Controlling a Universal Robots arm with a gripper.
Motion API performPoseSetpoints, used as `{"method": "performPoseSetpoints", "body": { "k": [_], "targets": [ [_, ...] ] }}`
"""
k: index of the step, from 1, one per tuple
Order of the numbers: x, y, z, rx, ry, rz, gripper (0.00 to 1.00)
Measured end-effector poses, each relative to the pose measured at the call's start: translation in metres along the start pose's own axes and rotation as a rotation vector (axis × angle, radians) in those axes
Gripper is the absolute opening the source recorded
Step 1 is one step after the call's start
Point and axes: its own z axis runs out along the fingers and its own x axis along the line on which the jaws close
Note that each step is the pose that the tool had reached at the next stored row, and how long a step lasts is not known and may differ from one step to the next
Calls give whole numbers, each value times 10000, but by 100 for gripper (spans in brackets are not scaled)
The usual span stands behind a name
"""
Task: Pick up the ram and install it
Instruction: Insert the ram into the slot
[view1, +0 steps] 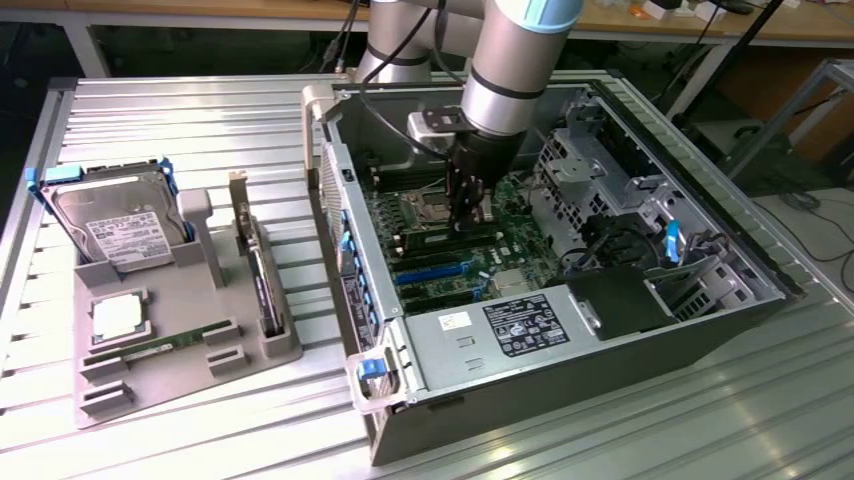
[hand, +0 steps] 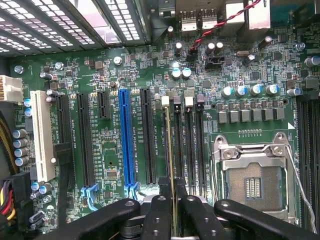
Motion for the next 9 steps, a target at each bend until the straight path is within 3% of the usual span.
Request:
{"method": "performPoseSetpoints", "body": {
  "k": [9],
  "targets": [
    [-4, 1, 17, 0, 17, 27, 14]
  ]
}}
